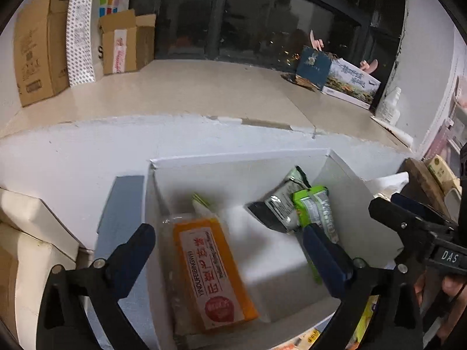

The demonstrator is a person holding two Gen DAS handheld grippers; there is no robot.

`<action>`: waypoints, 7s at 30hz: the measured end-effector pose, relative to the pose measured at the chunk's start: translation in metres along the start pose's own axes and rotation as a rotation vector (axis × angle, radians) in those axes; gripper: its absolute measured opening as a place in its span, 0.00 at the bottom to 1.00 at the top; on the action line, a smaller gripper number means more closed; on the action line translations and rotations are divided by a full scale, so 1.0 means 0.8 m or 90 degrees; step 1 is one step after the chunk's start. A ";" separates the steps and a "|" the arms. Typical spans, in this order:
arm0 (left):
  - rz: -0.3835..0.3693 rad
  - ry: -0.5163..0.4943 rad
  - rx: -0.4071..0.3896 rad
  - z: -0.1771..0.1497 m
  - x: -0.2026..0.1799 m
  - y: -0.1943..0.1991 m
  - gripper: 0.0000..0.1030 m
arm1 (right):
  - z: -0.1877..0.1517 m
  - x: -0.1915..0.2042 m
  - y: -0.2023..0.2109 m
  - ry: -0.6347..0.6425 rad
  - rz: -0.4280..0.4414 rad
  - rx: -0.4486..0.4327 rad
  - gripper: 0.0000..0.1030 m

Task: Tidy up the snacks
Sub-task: 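Grasp the orange cake packet with the left gripper while the right carries the green packet to the box, then release both packets into the white box and withdraw both grippers, then grasp the green pea snack with the left gripper while the right grasps the white printed bag, then lower both held snacks into the white box and open both grippers, then grasp the yellow potato-stick bag with the right gripper and lift it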

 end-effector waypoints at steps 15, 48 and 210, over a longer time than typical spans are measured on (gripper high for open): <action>-0.059 -0.057 -0.062 -0.035 -0.035 0.097 1.00 | -0.025 -0.013 0.110 -0.057 0.101 -0.098 1.00; -0.134 -0.111 0.113 -0.281 -0.040 0.106 1.00 | -0.272 0.016 0.282 0.067 0.073 -0.117 1.00; -0.155 -0.085 0.012 -0.294 -0.048 0.196 1.00 | -0.197 -0.075 0.041 -0.063 -0.006 0.101 0.72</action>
Point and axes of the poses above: each gripper's, at about its wrist camera, not at the fingertips, and y roughly against the way its jaws point, x to its left, z to its top, the point moved 2 cm from there along -y, roughly the way its jaws point, and after that the axes turned 1 degree about -x, right-handed, at the moved point
